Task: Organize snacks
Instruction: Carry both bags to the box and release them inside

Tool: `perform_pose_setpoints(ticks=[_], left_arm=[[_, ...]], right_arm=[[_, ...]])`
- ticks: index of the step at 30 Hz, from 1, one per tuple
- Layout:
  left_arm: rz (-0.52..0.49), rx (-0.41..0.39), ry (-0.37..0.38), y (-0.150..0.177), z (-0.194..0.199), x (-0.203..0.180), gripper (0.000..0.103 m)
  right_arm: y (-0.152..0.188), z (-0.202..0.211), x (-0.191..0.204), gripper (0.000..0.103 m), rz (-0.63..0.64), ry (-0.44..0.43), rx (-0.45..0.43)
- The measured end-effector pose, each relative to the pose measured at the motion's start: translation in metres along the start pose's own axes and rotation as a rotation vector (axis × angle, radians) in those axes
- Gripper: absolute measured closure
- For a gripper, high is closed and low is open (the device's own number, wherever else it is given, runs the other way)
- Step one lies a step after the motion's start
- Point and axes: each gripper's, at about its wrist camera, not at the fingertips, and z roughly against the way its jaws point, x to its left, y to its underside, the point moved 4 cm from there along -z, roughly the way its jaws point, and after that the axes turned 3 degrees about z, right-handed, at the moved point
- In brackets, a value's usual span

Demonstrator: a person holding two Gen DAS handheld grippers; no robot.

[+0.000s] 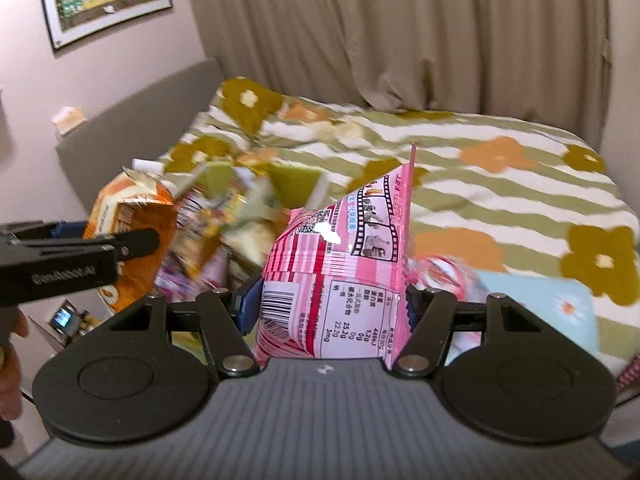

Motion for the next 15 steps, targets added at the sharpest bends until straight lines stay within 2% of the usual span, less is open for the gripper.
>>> perform_pose_setpoints(ticks=[6, 10, 11, 12, 13, 15], left_arm=[[0.005, 0.025, 0.019, -0.012, -0.029, 0.049, 0.037], [-0.008, 0.061, 0.064, -0.010, -0.054, 0.069, 0.034], [-0.008, 0.065, 0.074, -0.007, -0.058, 0.074, 0.031], [-0.009, 0.069, 0.080, -0.006, -0.063, 0.078, 0.015], [-0.009, 0.072, 0.085, -0.004, -0.066, 0.083, 0.004], [-0.009, 0.062, 0.109, -0.001, -0.069, 0.092, 0.003]], right_arm=[[-0.023, -0.026, 0.058, 0.024, -0.026, -0.007, -0.010], [-0.031, -0.049, 0.084, 0.024, -0.045, 0.015, 0.003], [-0.031, -0.054, 0.088, 0.024, -0.053, 0.023, 0.008], [-0.030, -0.057, 0.091, 0.024, -0.061, 0.031, 0.013], [-0.030, -0.061, 0.095, 0.024, -0.070, 0.042, 0.019], [-0.029, -0.069, 0.101, 0.024, -0.086, 0.066, 0.032]])
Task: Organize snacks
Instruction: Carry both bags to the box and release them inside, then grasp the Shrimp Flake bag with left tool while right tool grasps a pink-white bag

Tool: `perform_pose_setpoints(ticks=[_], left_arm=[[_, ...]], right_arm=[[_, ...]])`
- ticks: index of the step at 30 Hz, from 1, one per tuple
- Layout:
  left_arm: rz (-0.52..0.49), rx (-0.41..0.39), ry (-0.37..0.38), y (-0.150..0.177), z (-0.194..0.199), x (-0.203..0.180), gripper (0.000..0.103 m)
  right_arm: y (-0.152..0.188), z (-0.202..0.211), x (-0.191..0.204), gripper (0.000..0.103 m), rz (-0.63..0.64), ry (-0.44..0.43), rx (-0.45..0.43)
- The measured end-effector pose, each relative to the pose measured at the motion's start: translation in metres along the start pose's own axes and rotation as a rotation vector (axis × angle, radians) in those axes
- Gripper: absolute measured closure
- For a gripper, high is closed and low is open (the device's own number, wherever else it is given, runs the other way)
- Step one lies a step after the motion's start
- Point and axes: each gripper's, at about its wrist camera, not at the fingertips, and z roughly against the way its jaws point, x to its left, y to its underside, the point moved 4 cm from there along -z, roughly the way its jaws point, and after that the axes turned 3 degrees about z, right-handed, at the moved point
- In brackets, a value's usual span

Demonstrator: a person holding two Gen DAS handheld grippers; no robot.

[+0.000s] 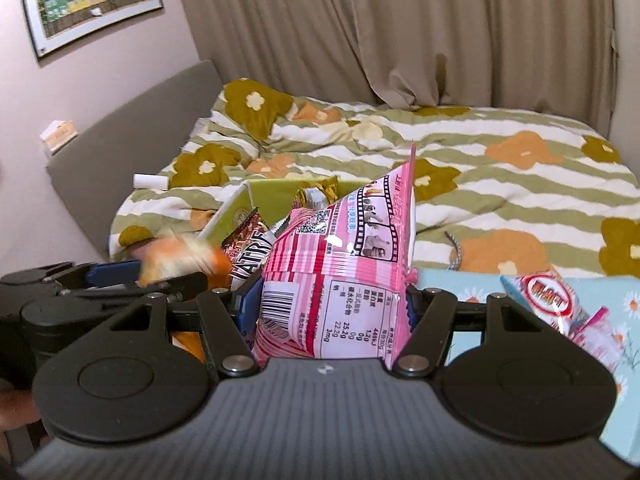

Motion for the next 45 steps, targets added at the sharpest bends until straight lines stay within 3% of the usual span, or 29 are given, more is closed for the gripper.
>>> perform_pose_setpoints(ticks=[5, 10, 20, 23, 24, 34, 45], left_arm=[[-0.034, 0.023, 0.032, 0.007, -0.004, 0.015, 0.003], [-0.005, 0.036, 0.044, 0.007, -0.002, 0.033, 0.003], [0.009, 0.000, -0.021, -0.003, 0.012, 0.047, 0.003], [0.017, 0.001, -0.039, -0.002, 0.011, 0.049, 0.003], [0.023, 0.005, -0.041, 0.000, 0.011, 0.050, 0.003], [0.043, 0.044, -0.040, 0.013, 0.008, 0.055, 0.003], [0.017, 0.007, -0.025, 0.005, 0.018, 0.049, 0.003]], right_arm=[[0.008, -0.010, 0.005, 0.024, -0.043, 0.053, 0.015], [0.010, -0.011, 0.011, 0.024, -0.055, 0.061, 0.039], [-0.007, -0.023, 0.024, 0.023, -0.081, -0.067, 0.033], [-0.009, -0.032, 0.027, 0.015, -0.103, -0.105, 0.042], [-0.009, -0.036, 0.026, 0.001, -0.112, -0.110, 0.050], [0.003, -0.031, 0.020, 0.000, -0.098, -0.042, 0.017], [0.002, -0.018, 0.019, 0.000, -0.085, -0.021, -0.004]])
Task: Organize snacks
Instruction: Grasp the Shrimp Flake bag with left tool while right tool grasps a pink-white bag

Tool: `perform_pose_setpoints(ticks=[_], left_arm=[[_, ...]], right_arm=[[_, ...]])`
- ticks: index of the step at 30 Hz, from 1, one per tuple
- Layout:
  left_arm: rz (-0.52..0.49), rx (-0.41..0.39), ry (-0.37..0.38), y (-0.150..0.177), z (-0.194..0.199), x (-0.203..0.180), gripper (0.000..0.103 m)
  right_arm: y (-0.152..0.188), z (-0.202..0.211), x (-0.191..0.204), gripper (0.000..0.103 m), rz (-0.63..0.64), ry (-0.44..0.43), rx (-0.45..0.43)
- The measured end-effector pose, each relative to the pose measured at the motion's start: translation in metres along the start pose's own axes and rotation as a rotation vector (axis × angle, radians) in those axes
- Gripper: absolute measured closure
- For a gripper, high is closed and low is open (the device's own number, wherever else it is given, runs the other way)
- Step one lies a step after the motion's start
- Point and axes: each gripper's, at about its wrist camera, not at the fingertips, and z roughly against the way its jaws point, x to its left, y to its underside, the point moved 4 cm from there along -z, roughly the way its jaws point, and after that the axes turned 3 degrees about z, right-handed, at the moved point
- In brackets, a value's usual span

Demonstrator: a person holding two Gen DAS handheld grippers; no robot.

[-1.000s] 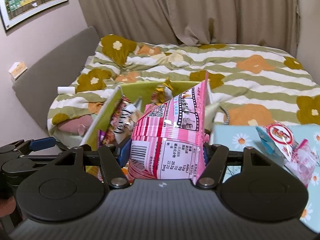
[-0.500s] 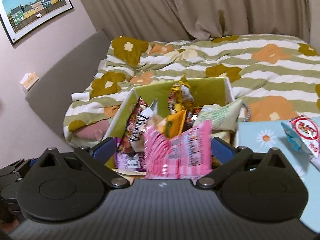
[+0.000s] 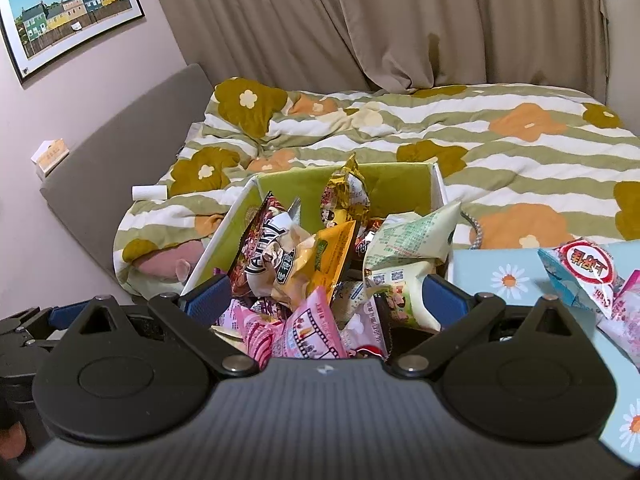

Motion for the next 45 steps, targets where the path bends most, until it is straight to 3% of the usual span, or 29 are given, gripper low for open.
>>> perform_pose_setpoints(ticks=[11, 20, 33, 41, 45], left_arm=[[-0.062, -0.072, 0.087, -0.016, 0.021, -0.030, 0.003], [-0.121, -0.111, 0.166, -0.021, 0.031, -0.092, 0.002], [-0.252, -0.058, 0.268, -0.017, -0.014, -0.253, 0.002], [-0.358, -0.015, 0.294, -0.019, -0.070, -0.327, 0.002], [-0.446, 0.036, 0.295, -0.010, -0.111, -0.360, 0.002]], right_arm=[[-0.001, 0.056, -0.021, 0.000, -0.013, 0.127, -0.098], [0.005, 0.102, -0.082, 0.000, -0.058, 0.239, -0.145], [0.019, 0.122, -0.241, 0.000, -0.117, 0.322, -0.025], [0.024, 0.103, -0.302, 0.000, 0.012, 0.346, 0.050], [0.036, 0.080, -0.327, 0.000, 0.071, 0.319, 0.115]])
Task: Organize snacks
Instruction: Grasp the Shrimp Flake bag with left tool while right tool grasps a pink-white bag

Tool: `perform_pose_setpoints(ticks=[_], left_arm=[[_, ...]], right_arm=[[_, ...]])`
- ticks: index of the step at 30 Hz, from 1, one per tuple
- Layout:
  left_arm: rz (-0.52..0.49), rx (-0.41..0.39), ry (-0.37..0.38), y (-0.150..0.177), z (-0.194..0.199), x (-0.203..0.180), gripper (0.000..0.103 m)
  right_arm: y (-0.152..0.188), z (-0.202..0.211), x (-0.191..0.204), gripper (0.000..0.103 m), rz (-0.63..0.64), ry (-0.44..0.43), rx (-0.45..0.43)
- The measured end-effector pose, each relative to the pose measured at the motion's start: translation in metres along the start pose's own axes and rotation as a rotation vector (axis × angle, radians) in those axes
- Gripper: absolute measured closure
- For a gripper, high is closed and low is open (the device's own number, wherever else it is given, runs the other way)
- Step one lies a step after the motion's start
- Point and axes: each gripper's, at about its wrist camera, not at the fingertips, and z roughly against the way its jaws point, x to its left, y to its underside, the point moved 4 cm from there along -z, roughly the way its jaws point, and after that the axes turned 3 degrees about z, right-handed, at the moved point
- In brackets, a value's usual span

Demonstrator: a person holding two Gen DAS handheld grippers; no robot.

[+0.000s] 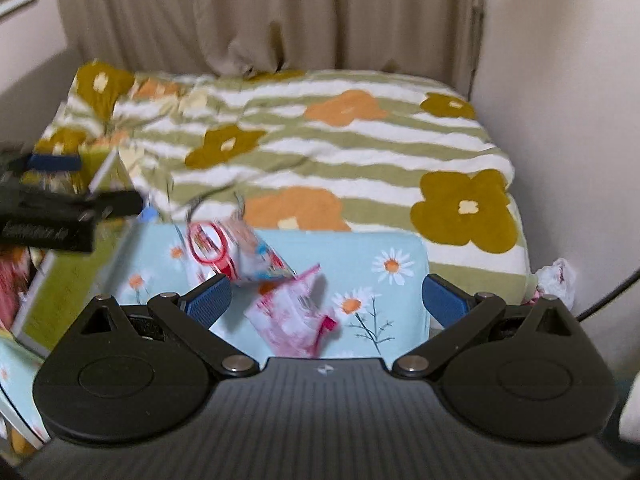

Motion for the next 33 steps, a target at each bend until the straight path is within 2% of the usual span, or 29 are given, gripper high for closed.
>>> perform_pose_setpoints(ticks=[4, 9, 12, 16, 18, 20, 23, 29, 33], left_arm=[[-0.095, 0.108, 0.055, 0.003, -0.050, -0.017, 0.002], [-0.160, 0.242, 0.124, 0.009, -0.098, -0.027, 0.002], [-0.158, 0.293, 0.140, 0.013, -0.115, -0.027, 0.003], [-0.165, 0.357, 0.147, 0.021, -0.135, -0.030, 0.010], [-0.160, 0.375, 0.159, 0.023, -0.142, -0.031, 0.012], [-0.146, 0.397, 0.174, 0.026, -0.148, -0.032, 0.018], [-0.147, 0.400, 0.156, 0.029, -0.152, -0.032, 0.024], [-0.095, 0.412, 0.120, 0.031, -0.148, -0.028, 0.028], [-0.104, 0.406, 0.081, 0.036, -0.143, -0.027, 0.029]], right_arm=[[0.008, -0.033, -0.008, 0.000, 0.057, -0.051, 0.046], [0.014, -0.071, -0.007, 0.000, 0.106, -0.170, 0.088], [0.017, -0.089, -0.002, 0.000, 0.146, -0.211, 0.103], [0.017, -0.111, 0.004, 0.000, 0.185, -0.252, 0.128], [0.018, -0.119, 0.006, 0.000, 0.202, -0.263, 0.139], [0.019, -0.126, 0.008, 0.000, 0.214, -0.276, 0.151], [0.021, -0.134, 0.011, 0.000, 0.228, -0.288, 0.167], [0.024, -0.145, 0.018, 0.000, 0.240, -0.319, 0.199], [0.025, -0.150, 0.022, 0.001, 0.252, -0.335, 0.216]])
